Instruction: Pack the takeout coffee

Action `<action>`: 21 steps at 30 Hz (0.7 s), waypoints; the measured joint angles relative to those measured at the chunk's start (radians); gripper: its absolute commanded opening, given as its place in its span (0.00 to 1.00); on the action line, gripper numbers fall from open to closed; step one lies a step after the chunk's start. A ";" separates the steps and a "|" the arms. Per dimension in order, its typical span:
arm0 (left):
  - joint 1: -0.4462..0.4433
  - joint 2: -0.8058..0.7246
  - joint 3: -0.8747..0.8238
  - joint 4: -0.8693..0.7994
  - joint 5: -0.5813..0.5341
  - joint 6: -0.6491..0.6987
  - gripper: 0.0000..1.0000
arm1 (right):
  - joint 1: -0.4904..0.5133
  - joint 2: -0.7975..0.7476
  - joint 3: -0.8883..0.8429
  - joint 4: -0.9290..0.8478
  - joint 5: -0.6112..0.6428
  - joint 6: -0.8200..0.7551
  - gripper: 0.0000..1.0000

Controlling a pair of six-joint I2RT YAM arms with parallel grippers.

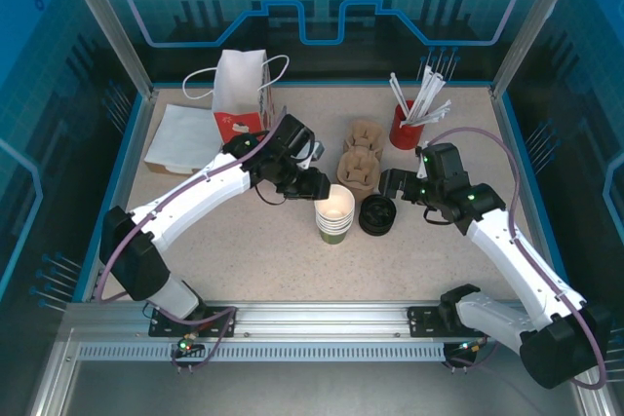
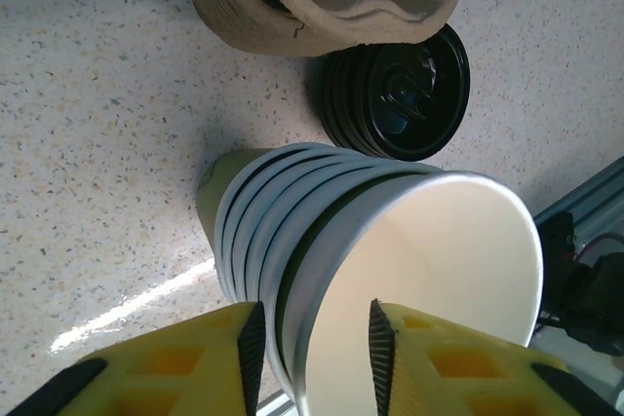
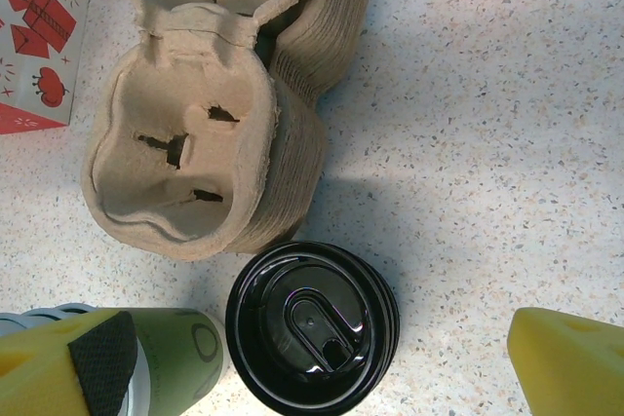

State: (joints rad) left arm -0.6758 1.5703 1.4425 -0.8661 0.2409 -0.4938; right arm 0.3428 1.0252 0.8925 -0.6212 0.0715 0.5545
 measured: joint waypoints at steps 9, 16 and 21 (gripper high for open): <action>-0.002 0.002 0.005 -0.008 -0.001 0.003 0.09 | 0.006 0.010 0.002 -0.009 0.000 0.000 1.00; -0.002 0.002 0.040 -0.035 -0.024 0.014 0.04 | 0.018 0.026 0.019 -0.024 -0.002 -0.001 1.00; -0.002 0.004 0.069 -0.064 -0.064 0.037 0.03 | 0.026 0.037 0.032 -0.034 -0.002 -0.005 1.00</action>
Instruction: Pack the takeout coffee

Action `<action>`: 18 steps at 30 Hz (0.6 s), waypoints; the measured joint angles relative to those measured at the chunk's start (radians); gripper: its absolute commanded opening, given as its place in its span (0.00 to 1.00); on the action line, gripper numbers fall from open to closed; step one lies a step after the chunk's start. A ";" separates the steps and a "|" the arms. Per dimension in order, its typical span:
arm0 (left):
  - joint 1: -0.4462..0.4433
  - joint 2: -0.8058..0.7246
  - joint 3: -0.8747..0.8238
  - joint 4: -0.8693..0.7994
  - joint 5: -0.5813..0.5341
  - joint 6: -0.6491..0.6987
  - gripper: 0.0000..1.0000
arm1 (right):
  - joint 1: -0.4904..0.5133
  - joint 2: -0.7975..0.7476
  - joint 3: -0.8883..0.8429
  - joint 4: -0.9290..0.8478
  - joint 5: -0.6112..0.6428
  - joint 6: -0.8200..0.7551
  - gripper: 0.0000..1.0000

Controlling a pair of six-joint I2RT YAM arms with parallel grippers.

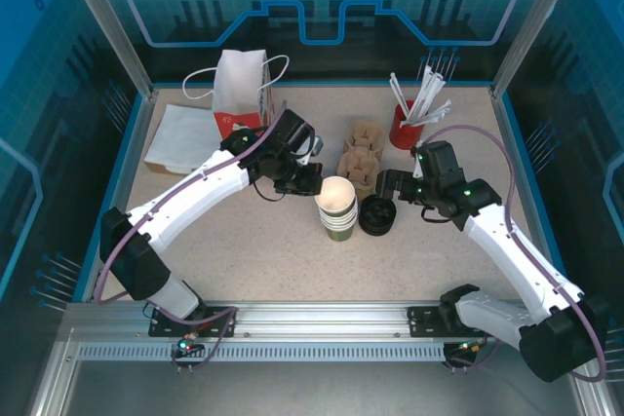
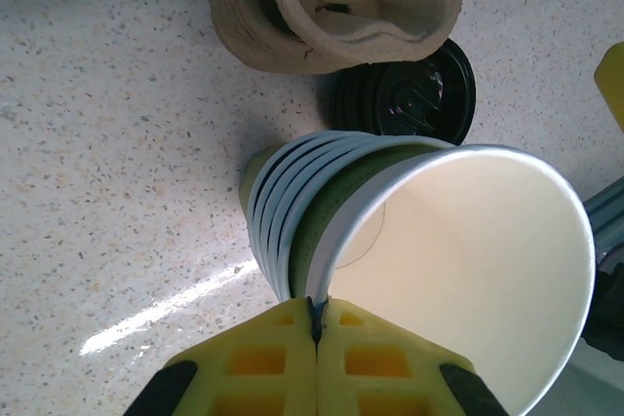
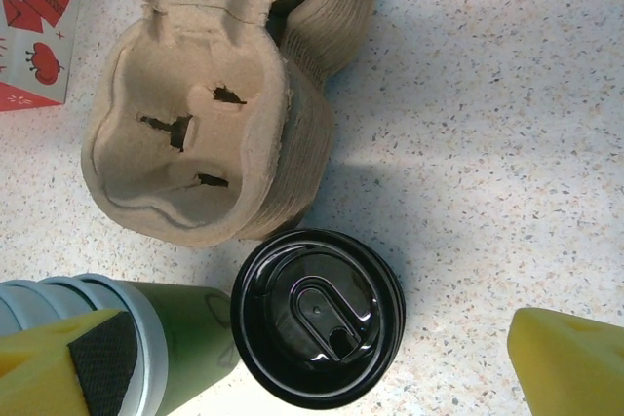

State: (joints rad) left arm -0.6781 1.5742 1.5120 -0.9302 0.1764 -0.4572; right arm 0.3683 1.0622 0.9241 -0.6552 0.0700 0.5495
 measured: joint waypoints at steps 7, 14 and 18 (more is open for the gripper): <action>0.005 0.035 0.030 -0.029 -0.068 0.032 0.02 | 0.005 0.003 0.002 -0.020 -0.014 0.000 1.00; 0.038 0.063 0.073 -0.041 -0.094 0.050 0.02 | 0.032 -0.014 -0.017 0.005 -0.163 -0.022 1.00; 0.044 0.079 0.090 -0.040 -0.092 0.057 0.06 | 0.043 -0.056 -0.092 0.079 -0.306 -0.017 1.00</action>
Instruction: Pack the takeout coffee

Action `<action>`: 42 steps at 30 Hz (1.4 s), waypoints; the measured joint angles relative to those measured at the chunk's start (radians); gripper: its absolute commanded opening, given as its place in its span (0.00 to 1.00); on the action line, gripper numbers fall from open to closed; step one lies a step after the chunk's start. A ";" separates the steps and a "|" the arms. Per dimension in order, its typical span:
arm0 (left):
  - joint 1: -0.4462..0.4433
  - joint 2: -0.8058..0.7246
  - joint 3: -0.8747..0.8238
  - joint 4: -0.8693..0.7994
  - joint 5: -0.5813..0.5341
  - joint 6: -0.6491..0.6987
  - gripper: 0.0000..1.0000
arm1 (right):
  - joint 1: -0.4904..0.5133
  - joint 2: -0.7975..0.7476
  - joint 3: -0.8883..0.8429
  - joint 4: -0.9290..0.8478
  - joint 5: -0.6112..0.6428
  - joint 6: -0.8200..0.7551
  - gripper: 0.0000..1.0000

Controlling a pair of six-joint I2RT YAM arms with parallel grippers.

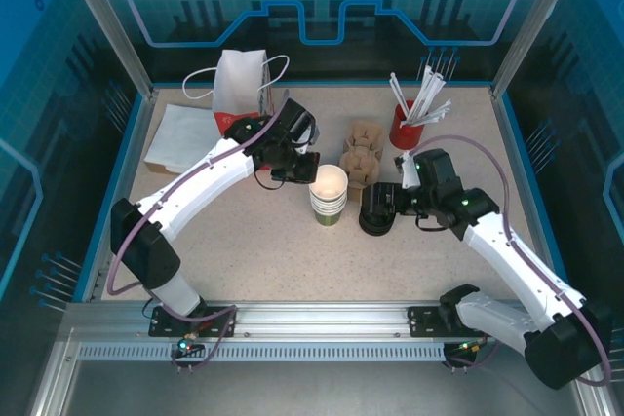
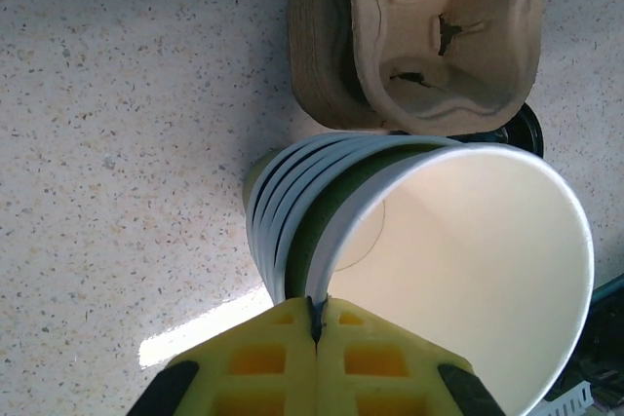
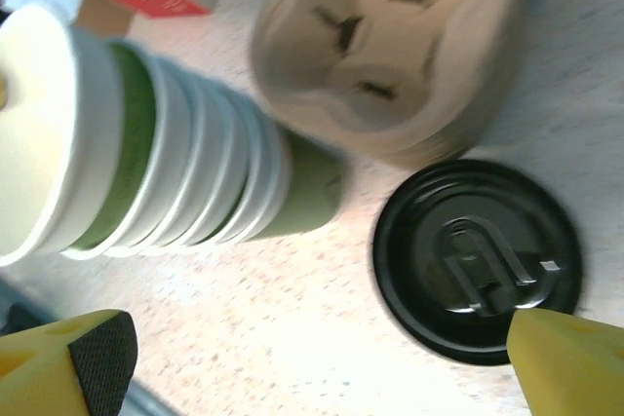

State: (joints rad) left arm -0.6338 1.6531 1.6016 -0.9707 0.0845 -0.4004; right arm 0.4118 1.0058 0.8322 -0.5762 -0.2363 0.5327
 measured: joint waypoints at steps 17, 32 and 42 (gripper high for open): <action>0.002 0.050 0.019 0.004 0.001 0.015 0.09 | 0.206 0.076 -0.100 0.286 -0.142 0.048 1.00; 0.091 0.066 0.039 -0.002 -0.011 0.038 0.08 | 0.256 0.320 -0.049 0.506 -0.093 0.088 1.00; 0.161 0.114 0.114 -0.016 -0.018 0.067 0.08 | 0.256 0.493 0.097 0.581 -0.069 0.054 1.00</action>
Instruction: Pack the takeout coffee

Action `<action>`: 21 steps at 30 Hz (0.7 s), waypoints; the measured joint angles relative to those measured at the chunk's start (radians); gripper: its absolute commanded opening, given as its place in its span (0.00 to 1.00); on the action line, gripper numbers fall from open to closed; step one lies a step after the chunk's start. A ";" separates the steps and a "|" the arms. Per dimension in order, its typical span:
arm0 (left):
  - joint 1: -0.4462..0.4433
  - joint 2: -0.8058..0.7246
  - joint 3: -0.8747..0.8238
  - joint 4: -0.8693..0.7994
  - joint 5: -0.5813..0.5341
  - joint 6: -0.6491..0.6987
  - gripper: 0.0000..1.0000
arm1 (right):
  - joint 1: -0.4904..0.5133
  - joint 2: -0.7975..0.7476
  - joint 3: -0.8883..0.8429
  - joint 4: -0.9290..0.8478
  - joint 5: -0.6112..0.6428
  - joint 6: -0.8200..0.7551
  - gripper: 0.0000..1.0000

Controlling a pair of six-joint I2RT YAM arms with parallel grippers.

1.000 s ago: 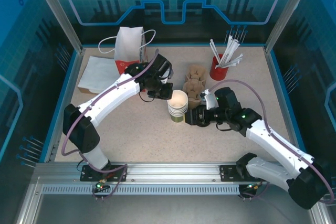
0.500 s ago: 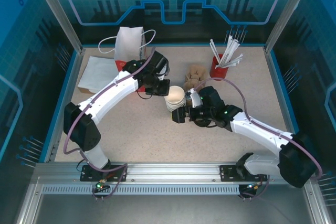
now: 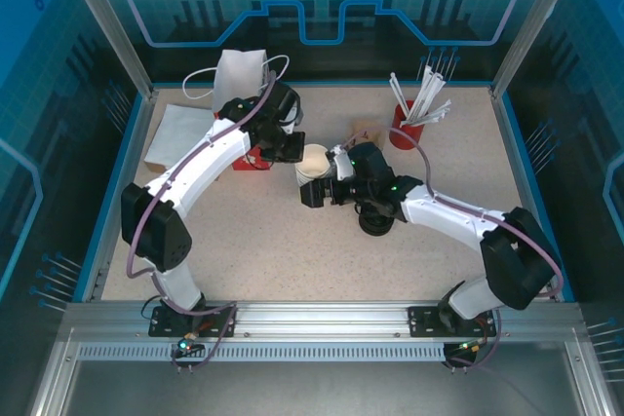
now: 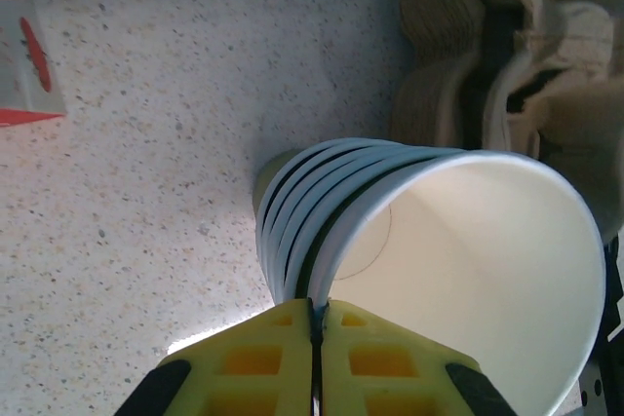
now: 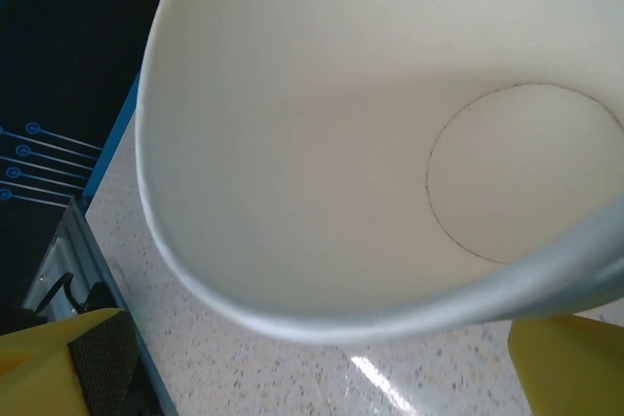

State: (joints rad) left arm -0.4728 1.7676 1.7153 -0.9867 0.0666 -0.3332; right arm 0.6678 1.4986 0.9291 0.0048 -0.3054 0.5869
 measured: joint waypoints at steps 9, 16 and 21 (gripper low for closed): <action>0.058 0.045 0.051 -0.003 -0.002 0.022 0.06 | -0.001 0.065 0.068 0.011 0.006 -0.046 1.00; 0.081 0.055 0.092 -0.015 0.013 0.023 0.06 | -0.005 0.003 0.066 -0.070 0.016 -0.080 1.00; 0.097 0.055 0.127 -0.032 0.029 0.026 0.06 | -0.032 -0.093 0.066 -0.156 0.031 -0.110 1.00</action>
State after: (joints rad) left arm -0.3756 1.8229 1.8420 -1.0183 0.0952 -0.3069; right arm 0.6357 1.4055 0.9955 -0.1513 -0.2745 0.4770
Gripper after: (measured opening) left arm 0.063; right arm 0.999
